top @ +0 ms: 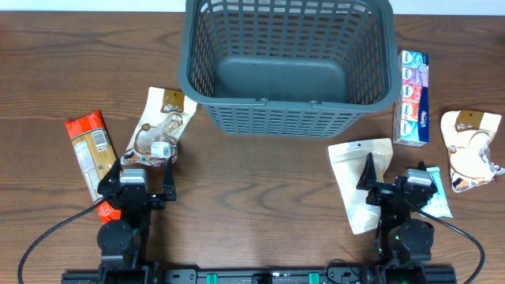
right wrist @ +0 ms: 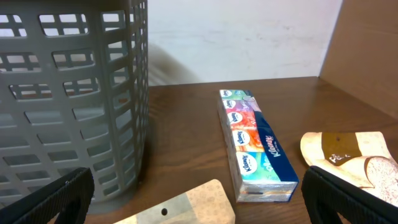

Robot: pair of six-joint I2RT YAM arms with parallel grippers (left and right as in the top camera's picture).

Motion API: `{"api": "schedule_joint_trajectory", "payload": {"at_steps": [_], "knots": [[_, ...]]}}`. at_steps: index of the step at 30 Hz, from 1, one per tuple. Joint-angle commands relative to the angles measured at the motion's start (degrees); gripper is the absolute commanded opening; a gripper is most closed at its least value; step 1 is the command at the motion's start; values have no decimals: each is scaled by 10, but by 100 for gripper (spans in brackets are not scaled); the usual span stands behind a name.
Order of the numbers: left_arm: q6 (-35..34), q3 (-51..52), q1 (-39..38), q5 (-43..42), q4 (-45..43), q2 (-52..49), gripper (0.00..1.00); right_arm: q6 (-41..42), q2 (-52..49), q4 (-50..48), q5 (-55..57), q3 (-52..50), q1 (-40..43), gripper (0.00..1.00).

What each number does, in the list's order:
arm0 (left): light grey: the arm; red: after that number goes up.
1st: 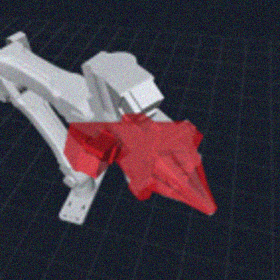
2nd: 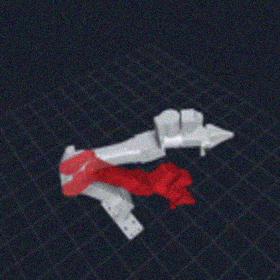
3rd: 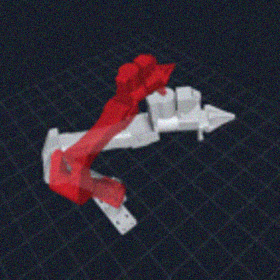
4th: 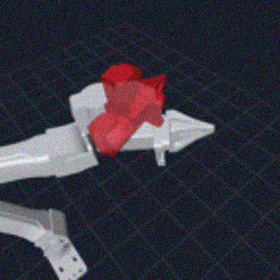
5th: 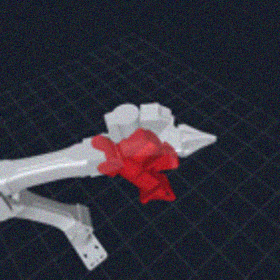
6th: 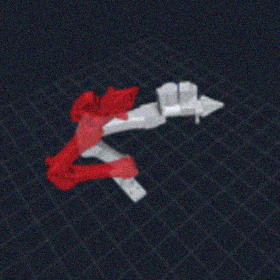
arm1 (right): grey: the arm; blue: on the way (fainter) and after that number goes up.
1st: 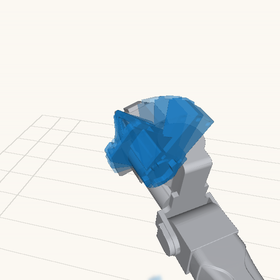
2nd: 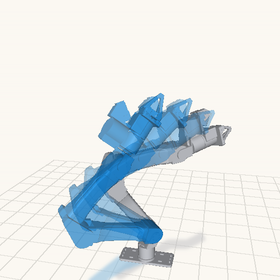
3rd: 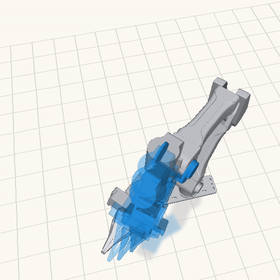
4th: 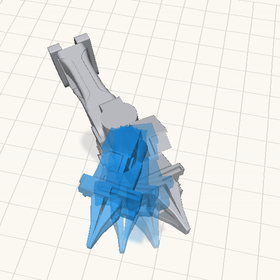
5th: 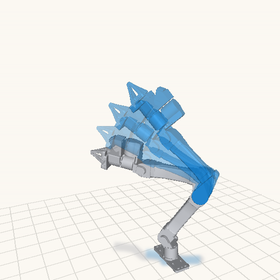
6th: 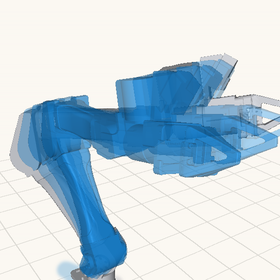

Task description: Pack container

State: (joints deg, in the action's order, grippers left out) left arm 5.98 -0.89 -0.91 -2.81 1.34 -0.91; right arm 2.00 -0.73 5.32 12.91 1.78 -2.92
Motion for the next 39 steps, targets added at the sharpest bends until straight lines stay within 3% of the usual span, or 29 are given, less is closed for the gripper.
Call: {"api": "schedule_joint_trajectory", "payload": {"at_steps": [1,31,39], "knots": [[-3,7,-1,3,25,-1,99,7,4,0,4,-4,-5,99],[-3,7,-1,3,25,-1,99,8,4,2,-29,-4,-5,99],[-3,7,-1,3,24,-1,99,12,4,-45,-55,-3,-5,99]]}}
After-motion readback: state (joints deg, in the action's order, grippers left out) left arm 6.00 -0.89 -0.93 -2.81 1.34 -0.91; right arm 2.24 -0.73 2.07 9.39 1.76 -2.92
